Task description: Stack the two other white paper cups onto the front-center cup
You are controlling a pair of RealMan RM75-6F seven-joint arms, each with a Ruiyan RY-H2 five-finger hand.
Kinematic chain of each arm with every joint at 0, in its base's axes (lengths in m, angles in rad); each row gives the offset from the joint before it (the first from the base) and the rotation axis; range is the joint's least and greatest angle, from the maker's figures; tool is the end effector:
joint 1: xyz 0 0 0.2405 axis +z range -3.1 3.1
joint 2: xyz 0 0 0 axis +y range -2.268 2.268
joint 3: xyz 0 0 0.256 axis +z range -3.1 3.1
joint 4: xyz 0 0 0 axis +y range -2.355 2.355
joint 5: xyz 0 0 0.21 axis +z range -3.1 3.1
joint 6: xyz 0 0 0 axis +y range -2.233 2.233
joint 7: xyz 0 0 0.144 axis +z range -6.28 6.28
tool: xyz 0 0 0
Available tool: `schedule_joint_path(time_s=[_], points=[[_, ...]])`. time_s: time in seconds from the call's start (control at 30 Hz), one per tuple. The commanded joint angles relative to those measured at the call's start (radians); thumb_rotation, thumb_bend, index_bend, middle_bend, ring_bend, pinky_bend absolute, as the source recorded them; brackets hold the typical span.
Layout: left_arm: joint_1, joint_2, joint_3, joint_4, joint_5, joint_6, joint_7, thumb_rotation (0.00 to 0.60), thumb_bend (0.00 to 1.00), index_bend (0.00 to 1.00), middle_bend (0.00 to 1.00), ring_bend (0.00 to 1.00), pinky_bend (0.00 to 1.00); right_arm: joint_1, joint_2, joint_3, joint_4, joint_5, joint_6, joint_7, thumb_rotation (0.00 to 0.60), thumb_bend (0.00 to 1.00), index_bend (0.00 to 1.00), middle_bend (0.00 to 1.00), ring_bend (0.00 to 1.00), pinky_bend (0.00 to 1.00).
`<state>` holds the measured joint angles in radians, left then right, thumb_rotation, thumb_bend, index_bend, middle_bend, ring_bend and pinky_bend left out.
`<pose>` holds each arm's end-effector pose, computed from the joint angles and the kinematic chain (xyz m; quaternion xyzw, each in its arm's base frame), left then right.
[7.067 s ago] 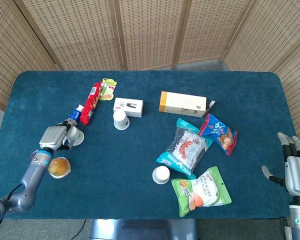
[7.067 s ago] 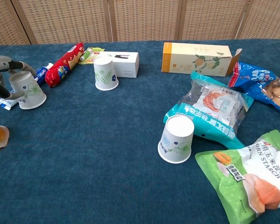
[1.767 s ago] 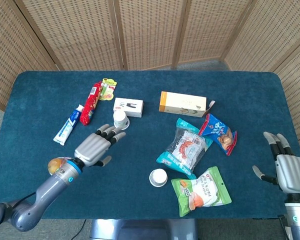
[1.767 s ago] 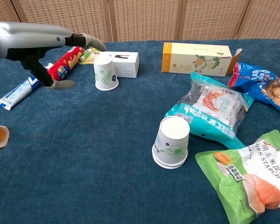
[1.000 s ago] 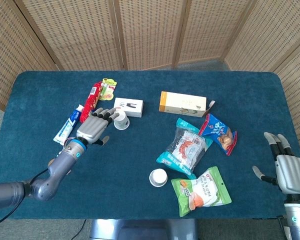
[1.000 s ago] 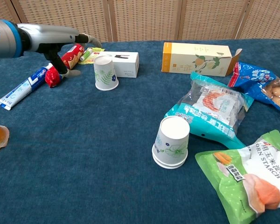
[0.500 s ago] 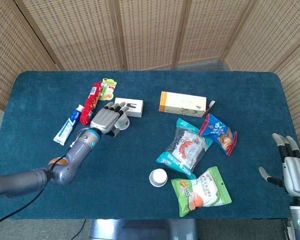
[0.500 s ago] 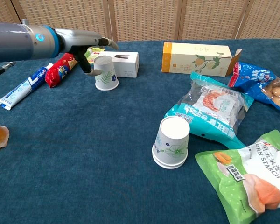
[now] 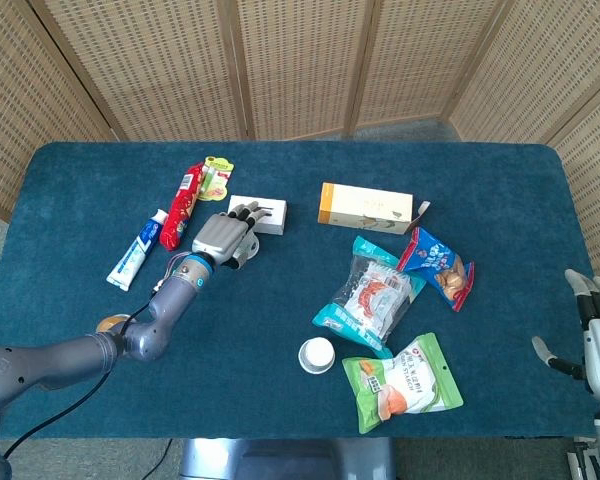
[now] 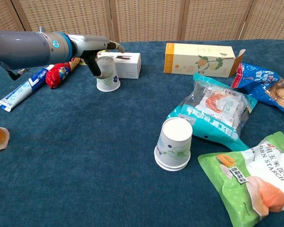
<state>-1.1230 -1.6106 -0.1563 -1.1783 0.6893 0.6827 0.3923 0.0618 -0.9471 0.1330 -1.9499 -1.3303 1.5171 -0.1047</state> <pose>-0.0982 0.4334 -0.0351 -0.7712 -0.3883 -0.2852 0.4161 -0.2710 -0.1840 0.2036 0.5187 -0.4190 0.4031 0.6269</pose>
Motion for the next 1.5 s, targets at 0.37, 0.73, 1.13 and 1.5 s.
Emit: schedule_joint_path(time_s=[0.37, 0.73, 1.13, 1.5], points=[[0.019, -0.025, -0.005, 0.038, -0.004, 0.023, 0.005, 0.6, 0.46, 0.28, 0.21, 0.36, 0.55, 0.002, 0.001, 0.01, -0.002, 0.009, -0.004, 0.001, 0.542, 0.28, 0.0, 0.13, 0.0, 0.41], [0.046, 0.002, -0.024, -0.01, 0.054, 0.052, -0.027, 0.6, 0.46, 0.3, 0.26, 0.39, 0.57, 0.013, 0.004, 0.02, -0.003, 0.022, -0.018, -0.009, 0.542, 0.28, 0.0, 0.13, 0.0, 0.41], [0.128, 0.19, -0.049, -0.308, 0.193, 0.116, -0.131, 0.6, 0.46, 0.29, 0.26, 0.39, 0.57, 0.044, -0.006, 0.032, 0.002, 0.054, -0.064, -0.026, 0.546, 0.28, 0.0, 0.13, 0.0, 0.41], [0.162, 0.286, -0.054, -0.512, 0.347, 0.098, -0.241, 0.6, 0.46, 0.29, 0.26, 0.39, 0.56, 0.048, -0.008, 0.03, -0.006, 0.053, -0.064, -0.035, 0.544, 0.28, 0.0, 0.13, 0.0, 0.41]])
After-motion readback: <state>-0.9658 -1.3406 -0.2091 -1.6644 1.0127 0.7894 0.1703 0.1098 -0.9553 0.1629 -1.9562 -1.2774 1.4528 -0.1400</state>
